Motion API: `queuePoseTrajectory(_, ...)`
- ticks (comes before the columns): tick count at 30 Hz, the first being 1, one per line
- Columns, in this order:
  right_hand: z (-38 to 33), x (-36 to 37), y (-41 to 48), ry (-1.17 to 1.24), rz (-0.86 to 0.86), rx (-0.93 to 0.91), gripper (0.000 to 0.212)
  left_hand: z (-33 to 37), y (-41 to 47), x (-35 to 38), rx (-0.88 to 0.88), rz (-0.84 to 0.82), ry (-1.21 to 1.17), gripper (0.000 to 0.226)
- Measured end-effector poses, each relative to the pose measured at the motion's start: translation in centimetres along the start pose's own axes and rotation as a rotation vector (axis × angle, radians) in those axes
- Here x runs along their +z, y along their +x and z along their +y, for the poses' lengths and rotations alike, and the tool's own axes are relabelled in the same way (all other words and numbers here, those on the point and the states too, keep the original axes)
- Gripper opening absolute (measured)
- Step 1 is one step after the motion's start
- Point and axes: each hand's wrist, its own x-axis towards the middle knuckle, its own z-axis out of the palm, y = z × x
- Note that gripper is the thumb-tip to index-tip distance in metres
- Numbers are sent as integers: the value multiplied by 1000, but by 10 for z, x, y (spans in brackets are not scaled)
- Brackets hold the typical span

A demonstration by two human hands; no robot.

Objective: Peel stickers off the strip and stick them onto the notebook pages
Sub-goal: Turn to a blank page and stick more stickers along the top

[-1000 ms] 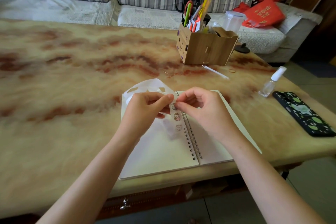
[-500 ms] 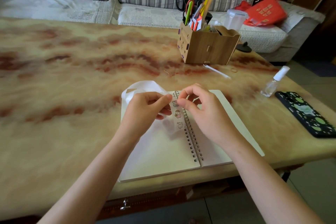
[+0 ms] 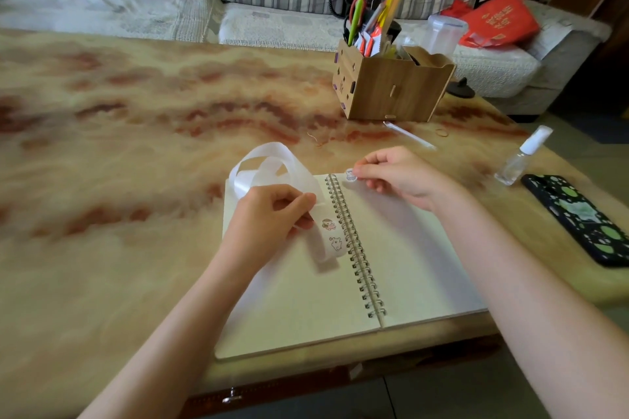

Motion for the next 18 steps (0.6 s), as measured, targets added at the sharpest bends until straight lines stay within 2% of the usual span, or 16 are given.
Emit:
queuePoseTrajectory(8, -7, -7, 21, -154, -60, -12, 7, -3, 2, 3, 12, 17, 30, 21)
queuePoseTrajectory(18, 2, 0, 18, -161, -21, -35, 8, -5, 2, 3, 10, 14, 52, 22)
